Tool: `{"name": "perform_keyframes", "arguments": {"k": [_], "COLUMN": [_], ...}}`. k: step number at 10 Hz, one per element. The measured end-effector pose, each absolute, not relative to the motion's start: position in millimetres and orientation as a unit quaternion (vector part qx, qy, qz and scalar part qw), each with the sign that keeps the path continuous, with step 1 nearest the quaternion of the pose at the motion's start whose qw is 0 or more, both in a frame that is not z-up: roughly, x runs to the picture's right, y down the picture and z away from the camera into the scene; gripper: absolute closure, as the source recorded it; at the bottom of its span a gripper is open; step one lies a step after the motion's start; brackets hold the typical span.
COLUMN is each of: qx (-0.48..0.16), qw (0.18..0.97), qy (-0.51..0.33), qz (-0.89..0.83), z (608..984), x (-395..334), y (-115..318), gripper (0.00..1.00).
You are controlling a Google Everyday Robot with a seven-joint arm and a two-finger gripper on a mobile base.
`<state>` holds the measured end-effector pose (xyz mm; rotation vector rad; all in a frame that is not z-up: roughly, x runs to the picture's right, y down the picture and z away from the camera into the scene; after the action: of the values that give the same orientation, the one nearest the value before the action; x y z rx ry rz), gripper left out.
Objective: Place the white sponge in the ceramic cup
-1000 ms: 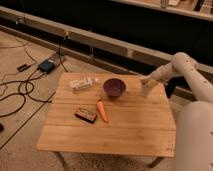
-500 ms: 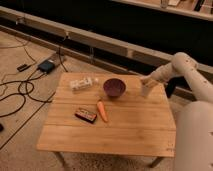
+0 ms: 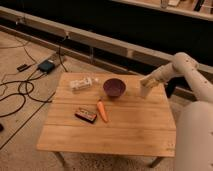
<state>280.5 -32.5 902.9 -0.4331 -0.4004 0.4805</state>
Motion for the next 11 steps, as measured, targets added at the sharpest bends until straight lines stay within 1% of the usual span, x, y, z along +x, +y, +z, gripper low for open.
{"name": "perform_keyframes", "arguments": {"k": [4, 11], "qx": [-0.206, -0.204], "qw": [0.927, 0.925], "qy": [-0.226, -0.245], "qz": [0.216, 0.207], "z": [877.3, 852.5], "x": [261.5, 258.8], "y": [-46.5, -38.2], "gripper": [0.20, 0.20]}}
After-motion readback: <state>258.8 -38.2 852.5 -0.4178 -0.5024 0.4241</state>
